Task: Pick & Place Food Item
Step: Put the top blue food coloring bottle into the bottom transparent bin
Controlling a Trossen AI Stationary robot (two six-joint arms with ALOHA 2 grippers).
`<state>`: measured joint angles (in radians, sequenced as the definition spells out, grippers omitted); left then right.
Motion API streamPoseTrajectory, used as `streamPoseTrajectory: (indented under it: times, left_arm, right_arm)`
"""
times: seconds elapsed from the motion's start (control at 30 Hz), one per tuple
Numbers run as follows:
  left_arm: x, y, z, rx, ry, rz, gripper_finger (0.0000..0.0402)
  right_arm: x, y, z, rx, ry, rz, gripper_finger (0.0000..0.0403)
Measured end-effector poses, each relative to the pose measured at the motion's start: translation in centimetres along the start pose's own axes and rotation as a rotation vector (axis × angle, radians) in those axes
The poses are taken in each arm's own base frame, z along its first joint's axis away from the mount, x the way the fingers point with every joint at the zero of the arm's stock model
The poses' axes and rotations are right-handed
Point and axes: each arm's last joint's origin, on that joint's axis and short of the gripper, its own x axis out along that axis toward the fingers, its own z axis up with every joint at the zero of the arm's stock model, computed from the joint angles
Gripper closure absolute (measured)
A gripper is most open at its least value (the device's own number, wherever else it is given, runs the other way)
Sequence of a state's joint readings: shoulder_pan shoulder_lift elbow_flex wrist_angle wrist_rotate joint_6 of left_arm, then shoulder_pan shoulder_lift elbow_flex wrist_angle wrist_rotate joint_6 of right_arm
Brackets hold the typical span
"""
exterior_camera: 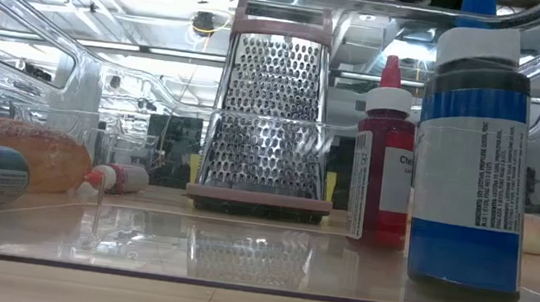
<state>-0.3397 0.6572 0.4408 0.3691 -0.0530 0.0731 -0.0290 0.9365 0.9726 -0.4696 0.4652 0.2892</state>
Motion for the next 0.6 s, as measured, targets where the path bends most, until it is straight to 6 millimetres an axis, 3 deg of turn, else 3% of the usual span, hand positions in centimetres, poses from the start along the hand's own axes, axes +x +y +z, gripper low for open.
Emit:
streamPoseTrajectory:
  times: [0.23, 0.43, 0.6]
  left_arm:
    - [0.0, 0.1, 0.0, 0.001, 0.004, 0.047, 0.017]
    - [0.0, 0.1, 0.0, 0.001, 0.005, 0.047, 0.017]
    - [0.0, 0.1, 0.0, -0.002, 0.008, 0.046, 0.017]
  right_arm:
    - [4.9, -4.7, -0.3, 0.121, 0.168, -0.143, 0.0197]
    - [9.2, -8.6, -1.6, 0.289, 0.385, 0.132, 0.0198]
    - [10.8, -10.5, -3.2, 0.298, 0.515, 0.124, 0.0198]
